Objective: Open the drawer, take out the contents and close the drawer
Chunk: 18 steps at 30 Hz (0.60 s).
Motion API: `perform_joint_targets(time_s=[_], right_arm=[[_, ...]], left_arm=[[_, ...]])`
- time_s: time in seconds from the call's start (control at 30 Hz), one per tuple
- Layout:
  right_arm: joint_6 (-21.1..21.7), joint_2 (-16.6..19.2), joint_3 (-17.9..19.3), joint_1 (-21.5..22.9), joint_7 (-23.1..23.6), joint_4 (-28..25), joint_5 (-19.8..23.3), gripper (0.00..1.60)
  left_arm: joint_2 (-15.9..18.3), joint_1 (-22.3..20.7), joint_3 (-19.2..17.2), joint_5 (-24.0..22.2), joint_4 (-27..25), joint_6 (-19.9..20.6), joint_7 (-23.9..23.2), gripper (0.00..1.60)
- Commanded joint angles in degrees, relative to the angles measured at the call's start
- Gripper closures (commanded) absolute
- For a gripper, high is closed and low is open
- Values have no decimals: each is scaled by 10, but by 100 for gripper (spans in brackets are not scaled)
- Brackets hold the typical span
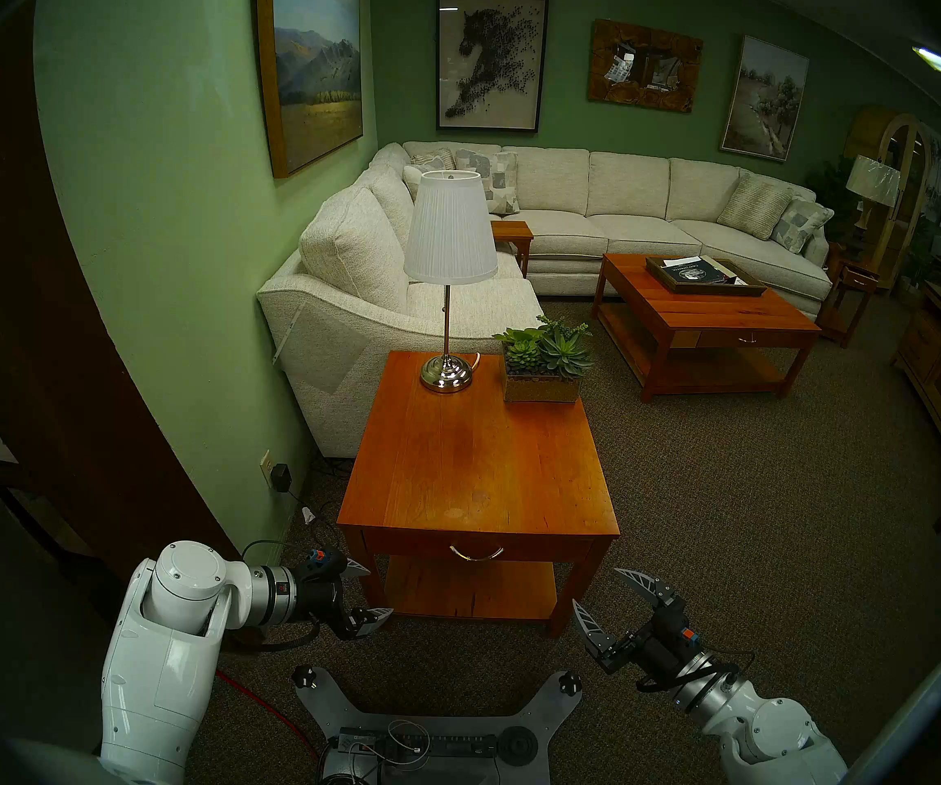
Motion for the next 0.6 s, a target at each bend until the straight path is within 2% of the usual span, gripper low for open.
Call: perform_joint_targets(time_s=[0.0,0.3,0.57], right_arm=[[9,6,0,1,5,-12,2,0],[76,13,-21,29,-8,-31,-23,0],[135,2,-63,77,-33,-33,-51,0]], left_arm=[[-1,-6,1,-2,-11,0,-1,0],[-2,-6,0,0,-11,-1,-1,0],[-3,-7,0,0,-10,-2,-2,0]])
